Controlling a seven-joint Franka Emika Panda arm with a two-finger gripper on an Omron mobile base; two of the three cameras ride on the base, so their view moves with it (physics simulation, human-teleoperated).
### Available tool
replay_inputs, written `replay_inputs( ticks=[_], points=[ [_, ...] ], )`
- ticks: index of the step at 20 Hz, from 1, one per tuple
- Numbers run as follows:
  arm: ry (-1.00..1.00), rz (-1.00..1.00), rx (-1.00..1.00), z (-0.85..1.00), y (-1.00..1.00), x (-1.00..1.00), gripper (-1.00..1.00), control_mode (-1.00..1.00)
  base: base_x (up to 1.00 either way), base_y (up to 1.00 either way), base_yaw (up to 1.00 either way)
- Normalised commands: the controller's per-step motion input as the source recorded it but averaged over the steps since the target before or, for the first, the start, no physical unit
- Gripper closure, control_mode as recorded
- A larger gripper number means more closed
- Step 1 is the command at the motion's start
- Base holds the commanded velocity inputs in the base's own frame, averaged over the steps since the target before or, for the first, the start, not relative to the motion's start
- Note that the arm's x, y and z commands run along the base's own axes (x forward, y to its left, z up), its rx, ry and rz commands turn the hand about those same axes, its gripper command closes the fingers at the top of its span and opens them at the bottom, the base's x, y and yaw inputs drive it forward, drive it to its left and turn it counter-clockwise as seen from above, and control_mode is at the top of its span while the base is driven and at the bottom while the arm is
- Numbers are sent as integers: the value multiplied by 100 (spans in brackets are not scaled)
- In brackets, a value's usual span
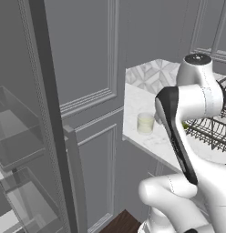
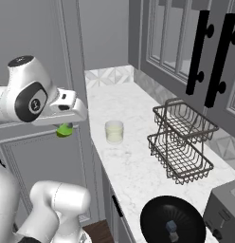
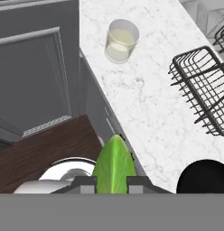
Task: Grab a lemon wedge from the fridge and one ice cube from the ice bowl, and put them in the glass of lemonade.
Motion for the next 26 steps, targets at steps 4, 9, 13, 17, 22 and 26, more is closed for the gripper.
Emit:
replay_inputs(
  ticks=[4, 9, 13, 17, 22, 26],
  points=[
    [3, 4, -1, -31, -31, 16, 100, -100, 0, 0, 0],
    [7, 3, 0, -4, -22, 14, 100, -100, 0, 0, 0],
    [7, 0, -1, 0, 0, 42, 100, -100, 0, 0, 0],
    [3, 0, -1, 0, 0, 88, 100, -100, 0, 0, 0],
    [-9, 0, 2, 0, -18, 53, 100, -100, 0, 0, 0],
    [-11, 0, 19, 0, -77, -1, 100, -100, 0, 0, 0]
  ],
)
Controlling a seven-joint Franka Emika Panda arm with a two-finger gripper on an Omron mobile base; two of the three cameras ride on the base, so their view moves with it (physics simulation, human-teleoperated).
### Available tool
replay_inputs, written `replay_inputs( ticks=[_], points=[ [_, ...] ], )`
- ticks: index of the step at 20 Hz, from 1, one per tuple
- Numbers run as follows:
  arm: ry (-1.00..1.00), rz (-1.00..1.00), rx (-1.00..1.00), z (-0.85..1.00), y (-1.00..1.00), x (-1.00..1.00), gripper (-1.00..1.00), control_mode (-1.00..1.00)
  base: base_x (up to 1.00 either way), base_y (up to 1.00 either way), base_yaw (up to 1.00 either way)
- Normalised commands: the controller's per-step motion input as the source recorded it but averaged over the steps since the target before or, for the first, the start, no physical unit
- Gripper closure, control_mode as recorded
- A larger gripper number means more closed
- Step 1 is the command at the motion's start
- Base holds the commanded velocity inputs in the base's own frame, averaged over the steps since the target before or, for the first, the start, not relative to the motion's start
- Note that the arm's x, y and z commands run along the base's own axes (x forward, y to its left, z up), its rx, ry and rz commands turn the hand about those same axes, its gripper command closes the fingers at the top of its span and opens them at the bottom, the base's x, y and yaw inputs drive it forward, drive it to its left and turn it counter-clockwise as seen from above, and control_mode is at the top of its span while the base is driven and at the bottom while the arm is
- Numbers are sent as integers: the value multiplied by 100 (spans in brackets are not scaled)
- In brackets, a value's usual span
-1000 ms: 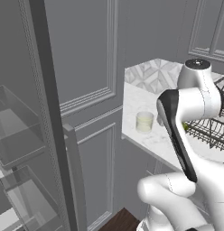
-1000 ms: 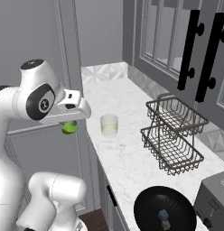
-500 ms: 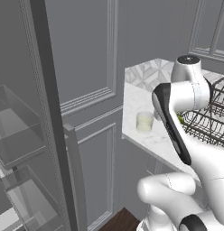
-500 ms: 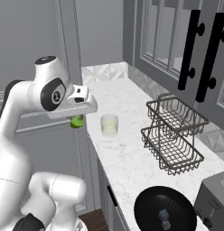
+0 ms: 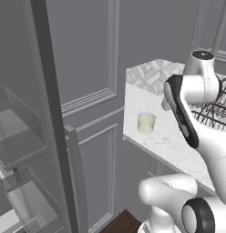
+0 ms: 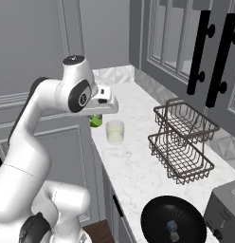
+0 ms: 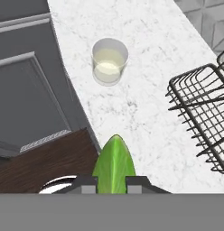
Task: Grab a lemon wedge from the fridge and one ice cube from the ice bowl, and put them in the glass of lemonade.
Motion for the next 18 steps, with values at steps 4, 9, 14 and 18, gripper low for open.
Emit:
replay_inputs(
  ticks=[4, 9, 14, 18],
  points=[
    [0, -7, 10, 0, -28, 11, 100, -100, 0, 0, 0],
    [-3, -16, 5, 0, 1, 37, 100, -100, 0, 0, 0],
    [5, -19, 0, 0, 22, 50, 100, -100, 0, 0, 0],
    [10, -18, 0, -17, 18, 58, 100, -100, 0, 0, 0]
  ],
)
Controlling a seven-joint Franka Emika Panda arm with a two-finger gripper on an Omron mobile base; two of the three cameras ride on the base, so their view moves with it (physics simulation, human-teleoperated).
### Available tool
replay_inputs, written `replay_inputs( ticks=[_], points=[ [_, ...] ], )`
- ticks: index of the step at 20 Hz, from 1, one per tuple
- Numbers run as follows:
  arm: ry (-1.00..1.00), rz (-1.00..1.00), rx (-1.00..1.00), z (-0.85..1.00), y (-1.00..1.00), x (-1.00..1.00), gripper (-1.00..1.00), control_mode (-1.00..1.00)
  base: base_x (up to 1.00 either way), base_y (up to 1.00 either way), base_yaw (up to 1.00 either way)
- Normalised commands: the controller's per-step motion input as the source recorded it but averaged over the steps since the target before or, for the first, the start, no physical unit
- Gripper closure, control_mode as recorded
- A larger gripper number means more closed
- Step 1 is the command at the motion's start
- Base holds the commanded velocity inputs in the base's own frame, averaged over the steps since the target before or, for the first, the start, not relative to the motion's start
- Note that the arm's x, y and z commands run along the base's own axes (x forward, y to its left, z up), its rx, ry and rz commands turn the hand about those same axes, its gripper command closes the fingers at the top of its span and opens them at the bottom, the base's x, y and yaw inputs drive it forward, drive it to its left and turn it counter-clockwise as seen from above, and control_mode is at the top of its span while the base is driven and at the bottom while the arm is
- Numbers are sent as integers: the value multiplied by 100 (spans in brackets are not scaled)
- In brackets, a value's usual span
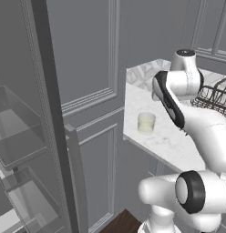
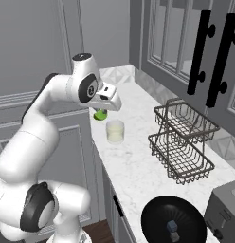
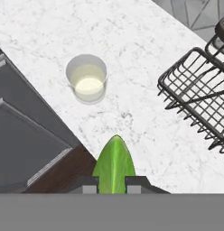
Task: Grab a lemon wedge from the fridge and one ice cube from the ice bowl, and put them in the glass of lemonade.
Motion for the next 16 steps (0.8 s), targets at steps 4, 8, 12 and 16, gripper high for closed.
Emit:
replay_inputs(
  ticks=[4, 8, 12, 16],
  points=[
    [0, -8, 0, -37, 2, 53, 100, -100, 0, 0, 0],
    [-6, -7, 0, -34, 0, 59, 100, -100, 0, 0, 0],
    [-4, -1, 2, -38, -17, 56, 100, -100, 0, 0, 0],
    [-4, 0, 5, -21, -23, 40, 100, -100, 0, 0, 0]
  ],
)
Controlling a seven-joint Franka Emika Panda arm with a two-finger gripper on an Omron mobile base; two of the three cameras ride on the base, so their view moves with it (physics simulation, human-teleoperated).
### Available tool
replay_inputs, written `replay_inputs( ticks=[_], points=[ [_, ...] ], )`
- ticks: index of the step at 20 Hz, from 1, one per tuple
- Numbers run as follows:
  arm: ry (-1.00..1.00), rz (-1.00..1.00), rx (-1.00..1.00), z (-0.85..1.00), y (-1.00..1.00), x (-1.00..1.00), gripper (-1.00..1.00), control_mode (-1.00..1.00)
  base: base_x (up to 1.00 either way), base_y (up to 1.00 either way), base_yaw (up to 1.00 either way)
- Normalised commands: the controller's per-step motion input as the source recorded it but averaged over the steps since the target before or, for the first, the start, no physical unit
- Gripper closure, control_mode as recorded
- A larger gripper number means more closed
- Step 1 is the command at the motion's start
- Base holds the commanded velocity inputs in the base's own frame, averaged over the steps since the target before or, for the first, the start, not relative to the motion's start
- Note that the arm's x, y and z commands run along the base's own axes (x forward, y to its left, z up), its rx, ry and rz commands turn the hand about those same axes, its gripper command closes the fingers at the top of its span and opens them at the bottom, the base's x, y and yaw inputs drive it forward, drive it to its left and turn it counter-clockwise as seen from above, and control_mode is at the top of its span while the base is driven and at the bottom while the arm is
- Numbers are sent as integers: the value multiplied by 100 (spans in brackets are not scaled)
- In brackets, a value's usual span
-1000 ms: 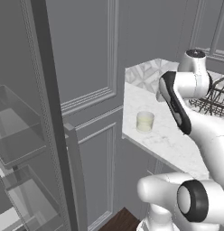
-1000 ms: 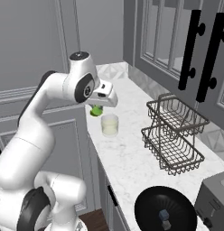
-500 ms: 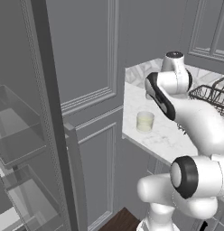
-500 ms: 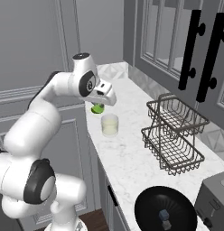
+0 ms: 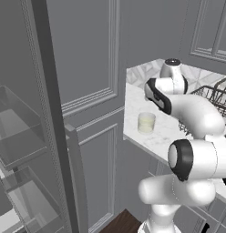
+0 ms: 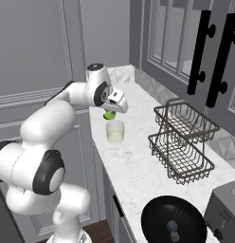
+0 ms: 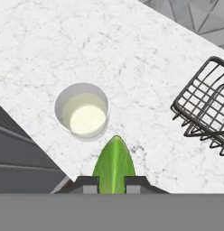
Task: Grab a lemon wedge from the fridge and one ice cube from the ice bowl, and put them in the glass of lemonade.
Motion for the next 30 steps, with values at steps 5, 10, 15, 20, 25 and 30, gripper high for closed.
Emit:
replay_inputs(
  ticks=[5, 10, 15, 20, 25, 30],
  points=[
    [-3, 0, 4, 0, -28, 17, 100, -100, 0, 0, 0],
    [1, 4, 0, 0, -3, -1, 100, -100, 0, 0, 0],
    [3, 23, 0, 0, 1, 0, 100, -100, 0, 0, 0],
    [0, 29, 0, 0, 0, -1, 100, -100, 0, 0, 0],
    [0, 9, -2, -7, 18, 14, 100, -100, 0, 0, 0],
    [0, 0, -5, -20, 15, 39, 100, -100, 0, 0, 0]
  ],
)
